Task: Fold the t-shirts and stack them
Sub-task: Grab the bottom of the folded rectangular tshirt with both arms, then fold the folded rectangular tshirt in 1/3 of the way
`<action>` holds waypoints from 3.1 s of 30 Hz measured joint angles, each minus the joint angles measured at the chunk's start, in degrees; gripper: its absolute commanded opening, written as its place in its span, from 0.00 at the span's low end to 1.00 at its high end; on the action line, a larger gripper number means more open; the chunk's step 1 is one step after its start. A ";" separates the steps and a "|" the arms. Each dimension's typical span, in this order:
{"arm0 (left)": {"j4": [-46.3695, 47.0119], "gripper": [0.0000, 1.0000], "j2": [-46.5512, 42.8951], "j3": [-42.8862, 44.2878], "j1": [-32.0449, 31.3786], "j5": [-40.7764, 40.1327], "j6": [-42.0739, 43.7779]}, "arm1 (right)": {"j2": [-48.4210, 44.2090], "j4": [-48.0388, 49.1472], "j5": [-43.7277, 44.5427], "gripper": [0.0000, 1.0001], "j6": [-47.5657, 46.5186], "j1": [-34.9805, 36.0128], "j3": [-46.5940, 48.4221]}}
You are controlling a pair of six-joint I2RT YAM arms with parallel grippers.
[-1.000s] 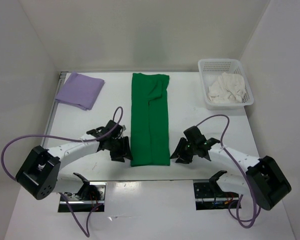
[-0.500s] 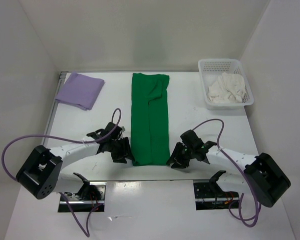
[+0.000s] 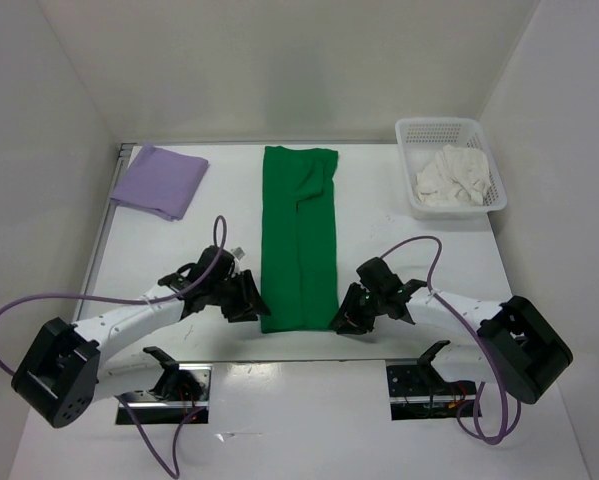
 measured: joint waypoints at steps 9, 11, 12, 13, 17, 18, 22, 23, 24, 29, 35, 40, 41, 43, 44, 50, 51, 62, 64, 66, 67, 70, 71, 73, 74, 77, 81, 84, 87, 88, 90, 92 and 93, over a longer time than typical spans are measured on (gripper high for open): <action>2.12 0.55 2.60 -0.28 0.00 1.29 -1.42 | 0.66 -0.50 1.03 0.42 -1.03 0.04 1.25; 2.23 0.54 4.37 -0.28 0.00 1.49 -1.38 | 0.55 -0.92 1.60 0.40 -1.11 0.04 1.42; 2.27 0.53 5.35 -0.28 0.00 1.57 -1.33 | 0.44 -0.98 1.90 0.38 -1.16 0.04 1.44; 2.32 0.53 6.25 -0.28 0.00 1.64 -1.31 | 0.26 -1.16 2.32 0.36 -1.22 0.04 1.44; 2.54 0.44 9.99 -0.26 0.02 1.95 -1.09 | 1.27 -1.18 2.51 0.22 -1.88 0.04 1.49; 2.73 0.41 10.56 -0.20 0.02 2.29 -1.05 | 1.73 -1.14 2.34 0.18 -1.99 0.04 1.66; 3.30 0.23 11.85 0.15 0.00 2.86 0.22 | 2.93 -0.96 2.32 0.08 -2.25 0.31 2.25; 3.26 0.18 12.07 0.13 0.00 2.84 0.48 | 2.93 -0.92 2.49 0.06 -2.16 0.79 2.29; 3.10 0.17 12.09 0.13 0.00 2.78 0.52 | 2.95 -0.90 2.62 0.05 -1.99 1.60 2.36; 0.02 0.09 8.87 -0.22 0.00 2.64 0.74 | 1.95 -1.68 2.91 0.00 1.62 10.47 2.36; -9.64 0.08 -2.73 1.22 0.04 2.21 1.95 | -8.17 -10.32 2.47 0.00 3.76 11.50 3.39; -16.65 0.08 2.97 13.07 2.62 -1.31 6.60 | -5.46 -15.43 2.54 0.00 -3.28 -1.16 12.63; -16.79 0.08 6.34 16.87 4.00 -2.25 8.13 | -2.43 -16.17 2.86 0.00 -5.88 -4.66 16.74; -15.96 0.08 12.48 22.77 6.03 -3.93 10.84 | 3.48 -16.33 3.48 0.00 -9.94 -8.83 23.34; -15.23 0.08 15.65 25.62 7.02 -4.66 11.67 | 6.78 -16.20 3.96 0.00 -11.89 -10.60 26.88; -12.26 0.10 35.50 45.09 12.09 -7.10 16.70 | 26.82 -14.21 4.24 0.00 -20.26 -18.05 42.88; -11.74 0.11 38.12 47.78 12.92 -7.17 16.98 | 29.92 -14.12 4.26 0.00 -21.14 -19.04 45.13; -10.93 0.47 54.62 64.35 16.20 -7.82 19.82 | 46.45 -14.32 5.09 0.19 -25.55 -22.27 62.90; -10.91 0.52 55.25 64.35 16.31 -8.09 19.89 | 47.54 -14.64 5.35 0.28 -25.88 -22.49 63.69; -10.03 0.54 54.14 62.60 16.41 -8.48 19.54 | 47.60 -15.13 5.68 0.33 -26.18 -22.60 63.73; -9.44 0.53 52.78 61.09 16.41 -8.61 19.43 | 47.32 -15.41 5.84 0.34 -26.25 -22.60 63.71; -7.06 0.50 45.46 53.86 16.20 -7.61 17.99 | 43.78 -14.12 6.16 0.37 -26.03 -22.62 60.52; -6.80 0.48 42.69 51.63 15.87 -7.13 17.59 | 41.55 -14.19 6.21 0.37 -25.83 -22.60 58.40; -4.35 0.48 38.10 47.47 14.19 -6.25 16.17 | 36.17 -12.94 6.19 0.22 -25.29 -22.14 52.83; -2.54 0.48 36.17 45.05 12.59 -5.79 15.04 | 33.55 -12.87 6.14 0.17 -24.81 -21.88 50.21; 1.64 0.47 35.06 39.69 7.06 -3.98 13.03 | 28.41 -12.00 5.90 0.04 -23.56 -19.34 43.69; 2.51 0.45 39.60 36.09 4.15 -2.91 11.96 | 30.21 -10.97 5.42 0.04 -22.69 -14.53 41.57; 3.85 0.45 40.76 34.62 5.16 -2.86 10.99 | 33.11 -10.08 5.46 0.03 -22.47 -12.17 40.98; 7.67 0.44 39.34 31.23 5.77 -2.34 10.27 | 33.92 -8.33 5.44 0.01 -21.27 -11.82 37.70; 9.14 0.44 38.49 29.57 5.77 -2.29 10.01 | 33.33 -7.26 5.20 0.01 -20.68 -11.91 36.74; 11.82 0.44 36.20 25.90 5.75 -2.10 9.18 | 31.58 -4.74 5.27 0.01 -19.56 -11.72 33.79; 13.60 0.44 33.09 21.38 5.42 -1.81 8.70 | 28.74 -2.73 5.33 0.01 -18.16 -10.32 29.83; 13.73 0.44 30.91 18.93 5.11 -1.73 8.37 | 26.99 -2.34 5.33 0.01 -17.20 -8.96 27.58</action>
